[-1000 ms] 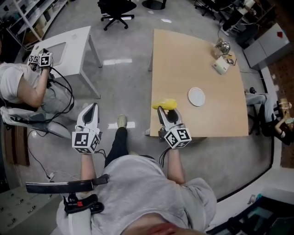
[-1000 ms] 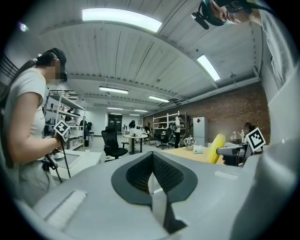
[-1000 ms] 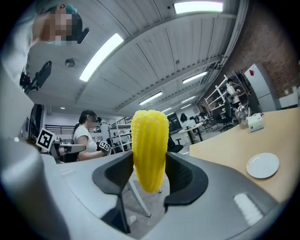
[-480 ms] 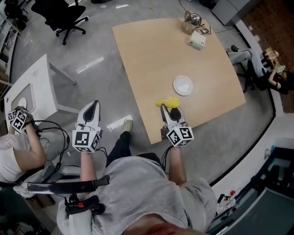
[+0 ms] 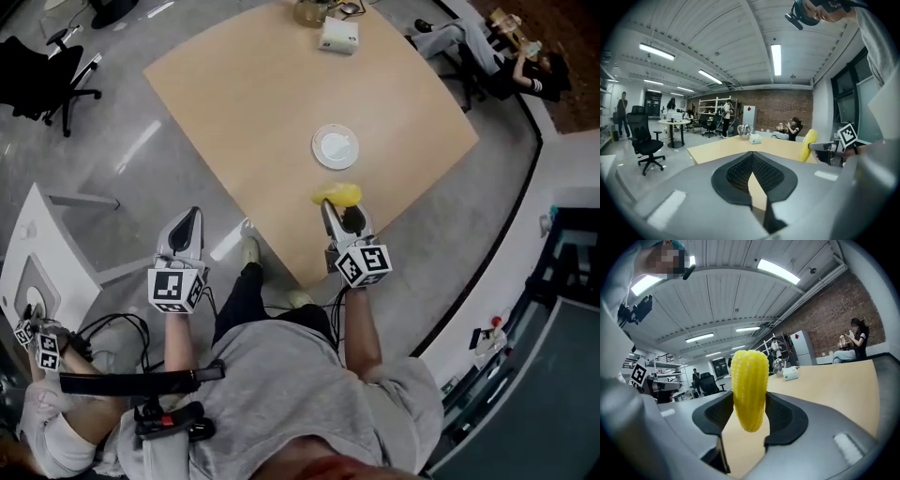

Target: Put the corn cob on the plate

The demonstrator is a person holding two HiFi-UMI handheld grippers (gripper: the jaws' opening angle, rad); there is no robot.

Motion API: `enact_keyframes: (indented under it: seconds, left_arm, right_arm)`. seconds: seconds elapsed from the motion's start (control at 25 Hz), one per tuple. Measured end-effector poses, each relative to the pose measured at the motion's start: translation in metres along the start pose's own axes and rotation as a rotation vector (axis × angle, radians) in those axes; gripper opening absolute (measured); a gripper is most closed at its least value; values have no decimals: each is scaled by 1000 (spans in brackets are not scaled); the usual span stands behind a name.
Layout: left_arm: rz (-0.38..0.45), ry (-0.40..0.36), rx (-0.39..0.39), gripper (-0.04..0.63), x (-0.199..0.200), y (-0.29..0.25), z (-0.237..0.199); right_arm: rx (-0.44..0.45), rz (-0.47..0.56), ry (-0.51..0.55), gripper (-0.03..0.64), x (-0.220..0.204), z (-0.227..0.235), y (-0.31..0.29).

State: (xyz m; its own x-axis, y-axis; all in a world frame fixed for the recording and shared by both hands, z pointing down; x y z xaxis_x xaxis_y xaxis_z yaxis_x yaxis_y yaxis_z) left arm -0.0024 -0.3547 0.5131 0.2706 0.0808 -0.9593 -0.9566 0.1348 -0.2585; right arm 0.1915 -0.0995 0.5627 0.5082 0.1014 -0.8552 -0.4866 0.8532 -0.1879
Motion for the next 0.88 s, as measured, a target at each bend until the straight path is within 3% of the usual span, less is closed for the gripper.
enact_keyframes:
  seconds: [0.4, 0.88]
  left_arm:
    - [-41, 21, -177, 20, -21, -61, 40]
    - [-68, 16, -234, 20, -35, -80, 61]
  right_arm:
    - [-109, -14, 193, 218, 21, 62, -21]
    - [-199, -180, 447, 218, 21, 114, -64]
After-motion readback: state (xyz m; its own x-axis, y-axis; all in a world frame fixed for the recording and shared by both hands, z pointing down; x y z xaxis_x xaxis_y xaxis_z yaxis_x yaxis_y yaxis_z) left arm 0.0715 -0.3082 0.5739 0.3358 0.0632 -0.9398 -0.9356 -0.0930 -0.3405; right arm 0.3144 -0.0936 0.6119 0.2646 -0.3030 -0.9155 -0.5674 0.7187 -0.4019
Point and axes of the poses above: the fingertips, and each gripper's own axes: y backward along the fingers, z to its right, x out of its top, the point moved 3 cm from there along y, backward along the fingers, and after that the axes turned 11 degrees about -y, right-handed, at the moved point
